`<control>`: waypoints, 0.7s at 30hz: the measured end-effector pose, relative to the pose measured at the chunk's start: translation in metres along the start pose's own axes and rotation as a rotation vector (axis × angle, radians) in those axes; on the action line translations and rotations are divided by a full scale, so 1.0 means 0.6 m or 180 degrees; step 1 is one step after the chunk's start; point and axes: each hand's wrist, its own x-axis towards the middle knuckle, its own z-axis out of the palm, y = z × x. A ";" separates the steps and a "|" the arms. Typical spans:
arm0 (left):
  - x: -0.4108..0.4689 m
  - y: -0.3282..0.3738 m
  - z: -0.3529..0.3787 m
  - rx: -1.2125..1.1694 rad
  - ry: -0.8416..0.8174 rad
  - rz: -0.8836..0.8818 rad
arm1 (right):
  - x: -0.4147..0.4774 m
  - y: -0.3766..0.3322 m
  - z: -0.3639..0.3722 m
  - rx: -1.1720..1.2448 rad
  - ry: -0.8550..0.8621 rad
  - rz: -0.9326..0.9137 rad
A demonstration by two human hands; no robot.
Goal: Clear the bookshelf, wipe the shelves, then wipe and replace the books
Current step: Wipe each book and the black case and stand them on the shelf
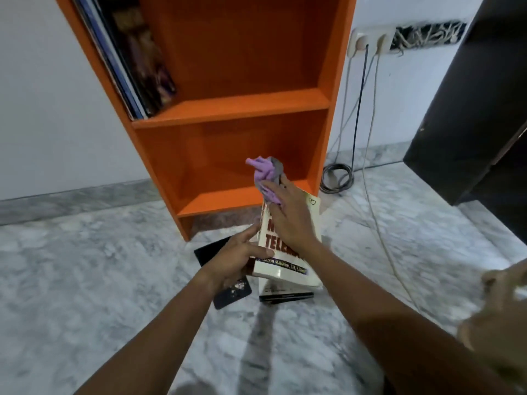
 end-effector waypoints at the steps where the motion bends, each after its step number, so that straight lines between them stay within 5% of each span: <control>1: -0.014 0.017 0.003 0.0019 -0.0036 0.0107 | 0.020 -0.012 -0.016 -0.0053 0.0181 0.0035; 10: -0.073 0.085 0.009 -0.0277 0.0033 0.0707 | 0.053 -0.032 -0.102 0.0143 0.0764 0.0601; 13: -0.073 0.096 0.009 -0.0458 0.0211 0.0775 | 0.030 -0.092 -0.086 0.0075 0.0726 0.0244; 18: -0.073 0.100 -0.017 -0.0827 0.0505 0.0969 | -0.041 -0.162 -0.053 0.0050 -0.0150 -0.0593; 21: -0.075 0.103 -0.032 -0.0982 0.0633 0.1109 | -0.067 -0.156 -0.057 -0.0153 -0.0080 -0.0905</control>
